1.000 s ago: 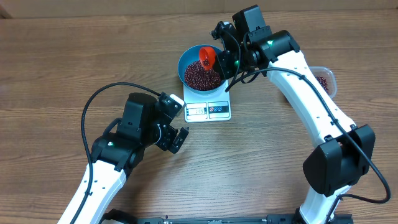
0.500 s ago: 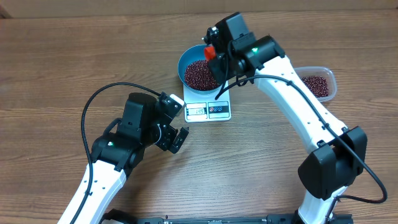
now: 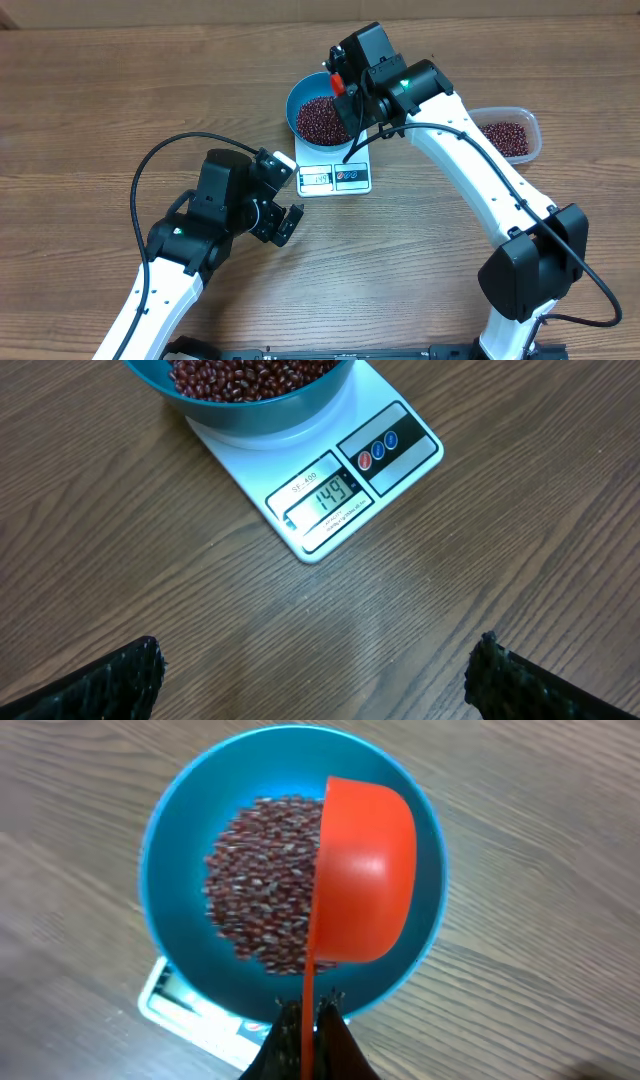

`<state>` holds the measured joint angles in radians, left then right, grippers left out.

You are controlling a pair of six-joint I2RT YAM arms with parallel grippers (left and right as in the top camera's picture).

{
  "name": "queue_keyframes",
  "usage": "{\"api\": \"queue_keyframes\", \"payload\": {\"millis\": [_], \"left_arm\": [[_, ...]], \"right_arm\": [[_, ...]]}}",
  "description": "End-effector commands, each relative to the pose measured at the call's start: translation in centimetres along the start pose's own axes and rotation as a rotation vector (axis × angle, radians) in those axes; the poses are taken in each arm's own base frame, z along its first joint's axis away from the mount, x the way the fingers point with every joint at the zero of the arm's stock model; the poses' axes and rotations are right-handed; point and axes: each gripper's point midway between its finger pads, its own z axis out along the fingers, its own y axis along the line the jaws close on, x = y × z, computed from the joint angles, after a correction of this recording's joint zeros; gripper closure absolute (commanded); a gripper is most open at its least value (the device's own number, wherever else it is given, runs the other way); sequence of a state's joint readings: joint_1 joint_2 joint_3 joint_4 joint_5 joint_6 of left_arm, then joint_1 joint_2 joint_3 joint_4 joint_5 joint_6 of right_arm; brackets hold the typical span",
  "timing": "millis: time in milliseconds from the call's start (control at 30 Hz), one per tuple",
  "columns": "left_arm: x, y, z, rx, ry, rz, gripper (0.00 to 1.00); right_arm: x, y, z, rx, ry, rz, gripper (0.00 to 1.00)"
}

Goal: Scoop item into bowl and weigh 150g on scale
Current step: 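Keep the red scoop tilted over the bowl, shaking beans out slowly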

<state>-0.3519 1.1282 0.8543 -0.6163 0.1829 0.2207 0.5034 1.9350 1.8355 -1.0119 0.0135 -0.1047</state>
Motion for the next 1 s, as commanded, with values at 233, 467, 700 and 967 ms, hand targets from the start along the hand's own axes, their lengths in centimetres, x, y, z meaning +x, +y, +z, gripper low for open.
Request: {"api": "queue_keyframes", "payload": {"millis": [233,467,700,967], "left_arm": [[0.4,-0.2,0.3,0.013,0.010,0.022,0.00],[0.4,-0.2,0.3,0.013,0.010,0.022,0.00],[0.4,-0.2,0.3,0.013,0.010,0.022,0.00],[0.4,-0.2,0.3,0.013,0.010,0.022,0.01]], "right_arm": [[-1.9,0.7,-2.9,-0.224,-0.086,0.078,0.96],[-1.9,0.0,-3.4,-0.305,-0.097,0.118,0.96],[-1.6,-0.7,-3.4,-0.303,-0.086,0.135,0.96],[-1.4,-1.2,-3.0,-0.225,-0.076,0.120,0.96]]}}
